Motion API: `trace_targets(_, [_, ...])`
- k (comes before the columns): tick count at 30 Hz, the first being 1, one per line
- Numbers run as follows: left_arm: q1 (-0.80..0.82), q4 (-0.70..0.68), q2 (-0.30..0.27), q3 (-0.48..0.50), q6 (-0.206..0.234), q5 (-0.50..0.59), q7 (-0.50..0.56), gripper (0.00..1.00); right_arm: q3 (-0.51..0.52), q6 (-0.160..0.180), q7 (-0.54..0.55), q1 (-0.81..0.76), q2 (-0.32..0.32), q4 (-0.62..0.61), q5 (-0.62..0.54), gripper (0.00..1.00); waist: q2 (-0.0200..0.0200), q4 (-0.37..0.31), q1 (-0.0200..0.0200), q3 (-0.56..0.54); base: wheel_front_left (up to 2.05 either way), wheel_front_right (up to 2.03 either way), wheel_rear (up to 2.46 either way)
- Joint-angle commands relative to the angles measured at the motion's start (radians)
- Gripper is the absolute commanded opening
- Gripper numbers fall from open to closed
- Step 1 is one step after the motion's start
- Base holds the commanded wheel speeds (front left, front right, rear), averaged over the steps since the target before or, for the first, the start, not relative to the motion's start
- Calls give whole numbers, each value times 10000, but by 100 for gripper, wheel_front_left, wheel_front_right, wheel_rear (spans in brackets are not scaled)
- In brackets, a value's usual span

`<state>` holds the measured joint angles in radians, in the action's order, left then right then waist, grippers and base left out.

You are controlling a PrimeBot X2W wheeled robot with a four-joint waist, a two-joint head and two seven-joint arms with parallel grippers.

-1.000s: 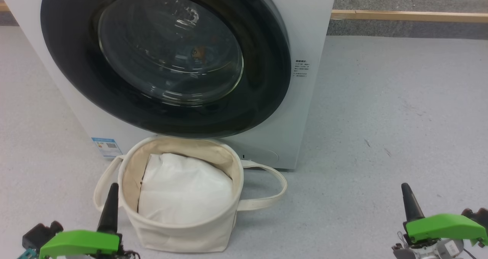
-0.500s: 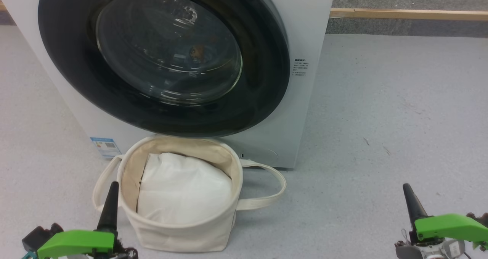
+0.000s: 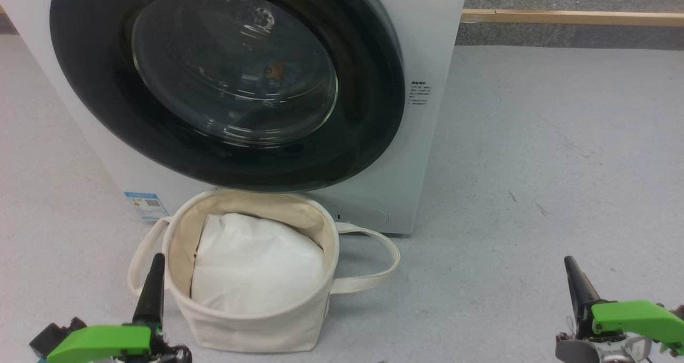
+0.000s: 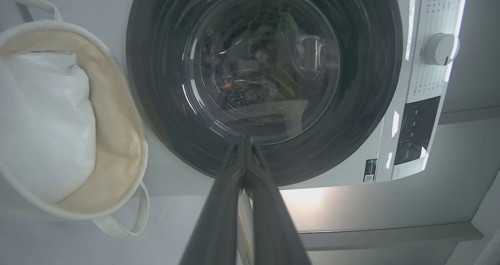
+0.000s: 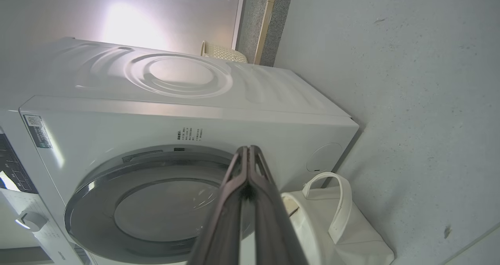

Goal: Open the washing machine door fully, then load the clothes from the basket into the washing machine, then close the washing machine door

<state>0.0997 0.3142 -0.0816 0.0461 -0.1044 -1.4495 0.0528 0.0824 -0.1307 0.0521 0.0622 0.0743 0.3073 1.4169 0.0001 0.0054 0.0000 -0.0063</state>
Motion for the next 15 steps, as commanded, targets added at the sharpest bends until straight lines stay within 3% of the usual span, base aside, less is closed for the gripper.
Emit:
trace_targets(1, [256,-491,3,354,28,-232,105,0,-73,-1,122,563,9,-424,271,0,-1,-4,0,4,0,0,0])
trace_targets(15, [135,-901,253,630,56,-1319,509,0,257,0,527,594,-191,-499,1586,0,-1,-46,0,42,0,0,0])
